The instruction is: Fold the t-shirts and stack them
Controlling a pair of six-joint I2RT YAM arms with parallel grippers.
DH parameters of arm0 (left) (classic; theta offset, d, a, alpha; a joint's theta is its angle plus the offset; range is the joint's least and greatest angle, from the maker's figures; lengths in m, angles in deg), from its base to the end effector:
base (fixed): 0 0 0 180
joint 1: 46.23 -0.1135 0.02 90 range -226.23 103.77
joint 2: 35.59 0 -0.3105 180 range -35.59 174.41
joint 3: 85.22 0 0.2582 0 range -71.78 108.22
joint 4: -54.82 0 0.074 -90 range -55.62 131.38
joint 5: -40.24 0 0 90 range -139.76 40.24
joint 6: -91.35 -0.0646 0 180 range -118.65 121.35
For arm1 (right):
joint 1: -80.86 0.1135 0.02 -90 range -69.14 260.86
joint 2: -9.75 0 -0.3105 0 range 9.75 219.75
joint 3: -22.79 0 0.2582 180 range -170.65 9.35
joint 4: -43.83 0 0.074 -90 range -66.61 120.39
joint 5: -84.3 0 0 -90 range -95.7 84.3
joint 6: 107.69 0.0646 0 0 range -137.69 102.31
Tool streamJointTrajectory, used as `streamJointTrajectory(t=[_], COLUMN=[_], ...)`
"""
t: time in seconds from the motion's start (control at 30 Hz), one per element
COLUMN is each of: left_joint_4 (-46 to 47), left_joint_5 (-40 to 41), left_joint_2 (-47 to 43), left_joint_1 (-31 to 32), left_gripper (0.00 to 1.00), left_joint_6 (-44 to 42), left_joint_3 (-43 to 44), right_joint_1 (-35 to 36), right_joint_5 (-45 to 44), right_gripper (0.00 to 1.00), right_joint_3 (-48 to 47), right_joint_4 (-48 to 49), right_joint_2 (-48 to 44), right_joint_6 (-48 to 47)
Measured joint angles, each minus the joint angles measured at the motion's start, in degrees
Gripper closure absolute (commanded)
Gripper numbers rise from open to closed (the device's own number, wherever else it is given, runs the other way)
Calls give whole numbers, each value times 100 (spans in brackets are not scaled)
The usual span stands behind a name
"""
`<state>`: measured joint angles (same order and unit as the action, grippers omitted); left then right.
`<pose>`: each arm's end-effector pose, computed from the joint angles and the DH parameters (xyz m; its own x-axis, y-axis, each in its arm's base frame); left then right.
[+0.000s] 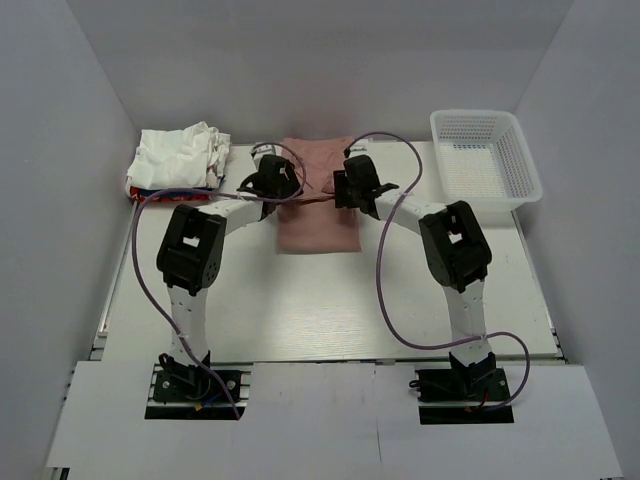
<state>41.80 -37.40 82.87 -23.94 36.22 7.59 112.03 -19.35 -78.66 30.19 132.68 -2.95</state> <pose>0.4751 -0.1798 0.1890 -0.5978 -0.3585 -0.7170 -0.1534 0.9291 -0.3366 0.4707 0.2669 0.2009 -0.5620 -0.0510 -0.8256 -0.2014 0.9765 0.0768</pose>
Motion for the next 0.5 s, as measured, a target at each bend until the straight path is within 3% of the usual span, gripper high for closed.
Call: streamJointTrajectory(t=[0.03,0.1,0.3,0.5], left_joint_4=[-46,-72,-96,-522], left_joint_5=[24,-7,-83,-122], left_joint_2=[42,57,-592,-1923], left_joint_1=[-17,-55,-76,4], left_gripper=[19,4,0,0], left_joint_6=[-7,-61,-98,146], left_joint_3=[138,310,-275,-1526], right_joint_1=[-24,-48,-63,15], right_joint_5=[28,44,199,1296], right_gripper=[21,10,10,10], right_joint_3=[-7,-11,369,1058], right_joint_4=[-26,-17,-7,271], right_joint_2=[2,-7,-461,-1189], right_joint_6=[-26,-31,-17,-20])
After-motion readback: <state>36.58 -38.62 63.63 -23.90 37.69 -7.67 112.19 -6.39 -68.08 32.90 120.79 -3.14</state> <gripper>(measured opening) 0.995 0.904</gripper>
